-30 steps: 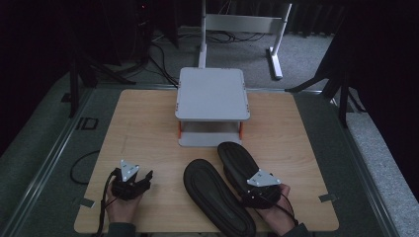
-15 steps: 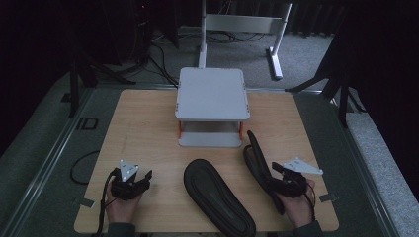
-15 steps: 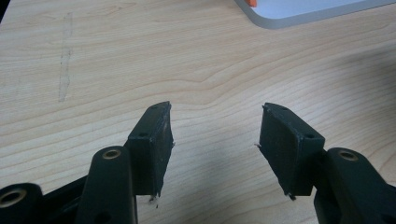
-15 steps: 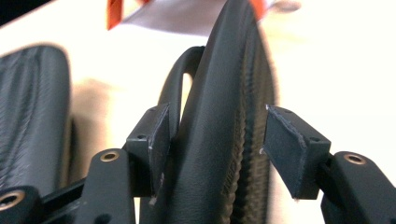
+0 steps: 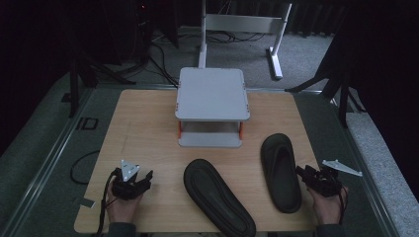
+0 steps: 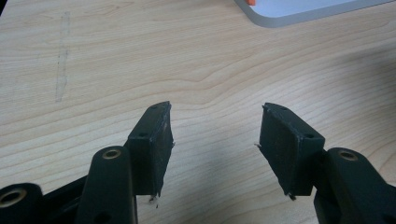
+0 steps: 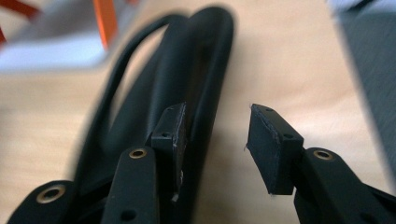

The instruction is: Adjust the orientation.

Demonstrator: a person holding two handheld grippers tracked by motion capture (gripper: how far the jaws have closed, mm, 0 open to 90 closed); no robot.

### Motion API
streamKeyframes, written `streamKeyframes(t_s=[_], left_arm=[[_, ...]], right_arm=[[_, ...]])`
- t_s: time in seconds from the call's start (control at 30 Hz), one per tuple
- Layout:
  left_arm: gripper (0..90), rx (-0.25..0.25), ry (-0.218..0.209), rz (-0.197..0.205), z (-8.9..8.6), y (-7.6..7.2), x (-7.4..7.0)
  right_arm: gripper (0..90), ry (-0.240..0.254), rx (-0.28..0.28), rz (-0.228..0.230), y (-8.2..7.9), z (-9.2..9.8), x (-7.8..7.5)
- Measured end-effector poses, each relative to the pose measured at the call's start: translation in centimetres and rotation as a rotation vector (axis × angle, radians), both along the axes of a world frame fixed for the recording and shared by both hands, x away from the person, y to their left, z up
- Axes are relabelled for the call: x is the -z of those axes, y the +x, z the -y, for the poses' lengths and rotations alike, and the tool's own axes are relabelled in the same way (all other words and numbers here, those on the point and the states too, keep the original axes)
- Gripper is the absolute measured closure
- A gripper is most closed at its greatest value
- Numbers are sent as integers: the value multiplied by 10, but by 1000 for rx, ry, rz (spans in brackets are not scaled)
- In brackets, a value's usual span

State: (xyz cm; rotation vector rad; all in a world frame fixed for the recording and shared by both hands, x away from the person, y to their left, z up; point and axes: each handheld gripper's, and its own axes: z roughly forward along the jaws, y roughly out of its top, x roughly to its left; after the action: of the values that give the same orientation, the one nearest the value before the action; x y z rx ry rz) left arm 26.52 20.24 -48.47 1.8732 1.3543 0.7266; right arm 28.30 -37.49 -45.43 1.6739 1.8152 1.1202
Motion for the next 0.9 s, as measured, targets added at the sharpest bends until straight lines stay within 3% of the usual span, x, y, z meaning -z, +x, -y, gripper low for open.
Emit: streamKeyframes(t_s=[0.07,0.17,0.23,0.3,0.33,0.37,0.4,0.43,0.5,0.6,0.7,0.73,0.9], left_arm=[[441,-1,1,0,0,0,0],[441,-2,0,1,-1,0,0],[441,-4,-2,2,-2,0,0],[441,-4,-3,2,-2,0,0],[440,-4,-3,2,-2,0,0],[441,-3,-3,2,-1,-1,0],[441,-3,-3,2,-1,-1,0],[441,0,0,0,0,-1,0],[441,1,1,1,0,-1,0],[441,1,0,3,0,-1,0],[441,2,0,-1,0,-1,0],[441,4,1,-1,1,0,0],[440,7,5,-1,1,0,1]], right_arm=[[562,-6,-6,-55,4,-2,14],[544,-40,12,-63,6,-5,16],[482,-76,45,0,1,-10,5],[480,-92,42,55,-5,-17,-2],[480,-92,42,55,-5,-17,-2],[481,-101,8,105,-10,-30,-8],[481,-101,8,105,-10,-30,-8],[490,-80,-75,116,-10,-46,-9],[507,-68,-134,82,-5,-63,-5],[516,-82,-151,11,5,-79,6],[527,-89,-169,-17,10,-85,13],[567,-94,-180,-46,13,-89,17],[688,-86,-225,-62,14,-96,20]])
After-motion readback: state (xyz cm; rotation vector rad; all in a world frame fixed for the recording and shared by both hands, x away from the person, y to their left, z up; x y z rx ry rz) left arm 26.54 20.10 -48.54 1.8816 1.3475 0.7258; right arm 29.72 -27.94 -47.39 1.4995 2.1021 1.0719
